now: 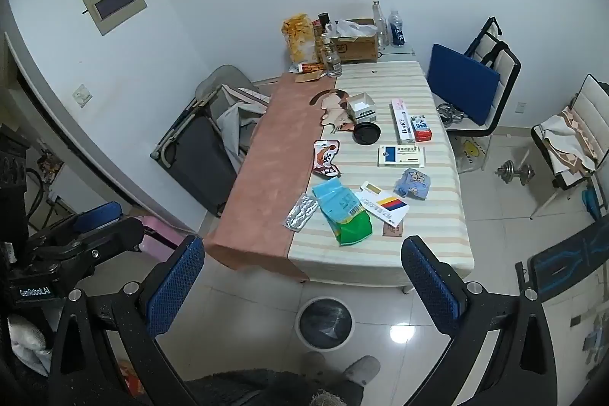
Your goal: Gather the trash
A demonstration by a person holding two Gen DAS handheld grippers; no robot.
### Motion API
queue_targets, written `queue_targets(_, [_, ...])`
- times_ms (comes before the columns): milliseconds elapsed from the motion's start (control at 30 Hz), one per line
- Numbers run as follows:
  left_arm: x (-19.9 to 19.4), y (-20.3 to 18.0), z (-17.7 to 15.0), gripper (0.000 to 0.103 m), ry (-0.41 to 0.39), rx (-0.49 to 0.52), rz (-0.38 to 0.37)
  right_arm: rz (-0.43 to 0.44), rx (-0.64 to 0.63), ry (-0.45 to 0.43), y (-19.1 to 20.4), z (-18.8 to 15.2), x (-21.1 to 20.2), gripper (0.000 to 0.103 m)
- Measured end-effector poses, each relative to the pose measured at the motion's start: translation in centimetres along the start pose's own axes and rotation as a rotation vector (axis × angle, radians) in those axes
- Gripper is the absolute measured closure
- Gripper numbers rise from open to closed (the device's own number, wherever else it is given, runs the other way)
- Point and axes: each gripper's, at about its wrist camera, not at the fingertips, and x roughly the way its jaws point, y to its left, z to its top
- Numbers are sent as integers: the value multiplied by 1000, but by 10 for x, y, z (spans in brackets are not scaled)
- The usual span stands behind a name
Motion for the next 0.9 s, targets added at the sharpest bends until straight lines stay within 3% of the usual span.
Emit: queue_targets(900, [-8,-18,5,0,-4,23,-8,25,3,-1,4,-6,1,0])
